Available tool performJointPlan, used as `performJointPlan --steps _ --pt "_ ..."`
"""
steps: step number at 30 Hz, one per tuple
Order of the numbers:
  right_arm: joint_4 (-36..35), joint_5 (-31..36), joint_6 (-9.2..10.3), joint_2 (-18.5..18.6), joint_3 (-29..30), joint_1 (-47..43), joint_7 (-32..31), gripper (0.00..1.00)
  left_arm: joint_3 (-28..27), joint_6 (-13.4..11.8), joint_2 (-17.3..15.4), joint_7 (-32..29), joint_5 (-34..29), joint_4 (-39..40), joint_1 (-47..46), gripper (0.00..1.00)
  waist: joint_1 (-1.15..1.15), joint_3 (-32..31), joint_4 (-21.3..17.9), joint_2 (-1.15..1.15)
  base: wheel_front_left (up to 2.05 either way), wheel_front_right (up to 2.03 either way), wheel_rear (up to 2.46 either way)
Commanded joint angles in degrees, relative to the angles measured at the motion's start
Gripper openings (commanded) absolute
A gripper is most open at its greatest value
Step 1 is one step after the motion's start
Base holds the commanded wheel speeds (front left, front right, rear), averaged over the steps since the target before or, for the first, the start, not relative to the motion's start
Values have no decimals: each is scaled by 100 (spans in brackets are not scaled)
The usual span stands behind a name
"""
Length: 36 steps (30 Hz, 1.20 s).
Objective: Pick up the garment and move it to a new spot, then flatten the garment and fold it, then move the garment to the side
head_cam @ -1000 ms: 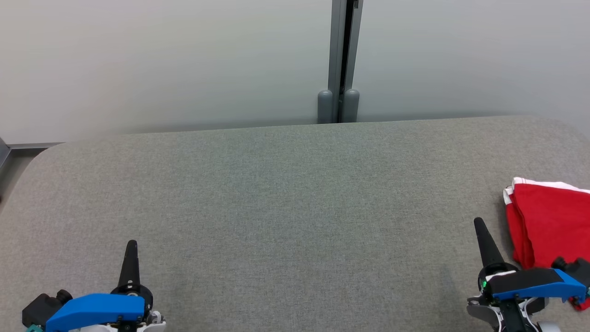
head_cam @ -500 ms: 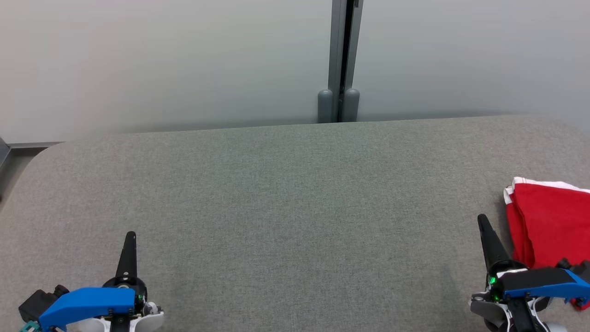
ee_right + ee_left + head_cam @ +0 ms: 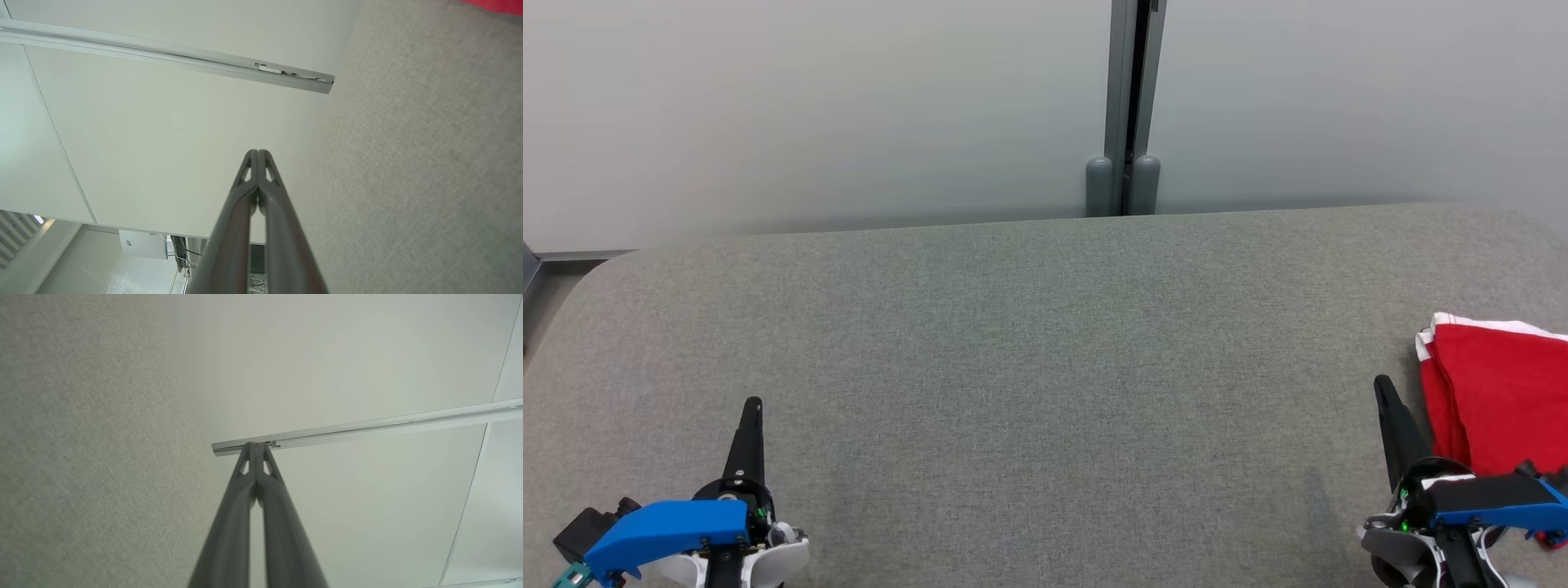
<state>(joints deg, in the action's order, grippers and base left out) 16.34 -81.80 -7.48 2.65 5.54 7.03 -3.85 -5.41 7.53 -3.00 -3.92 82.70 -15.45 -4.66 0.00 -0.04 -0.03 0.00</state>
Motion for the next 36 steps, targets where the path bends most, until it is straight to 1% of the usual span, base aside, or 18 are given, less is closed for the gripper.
performJointPlan --steps 1,24,36 --pt "-61 -122 -2 34 16 -52 -33 0 -48 -6 4 -29 96 52 -109 0 0 1 0 0 0 0 0" --pt "-253 -1079 -2 38 114 -117 -290 0 -124 -8 19 -282 984 162 -197 0 0 21 3 0 0 0 0" --pt "-253 -1068 -2 38 112 -116 -293 0 -124 -8 19 -285 976 160 -187 0 0 22 3 0 0 0 0"
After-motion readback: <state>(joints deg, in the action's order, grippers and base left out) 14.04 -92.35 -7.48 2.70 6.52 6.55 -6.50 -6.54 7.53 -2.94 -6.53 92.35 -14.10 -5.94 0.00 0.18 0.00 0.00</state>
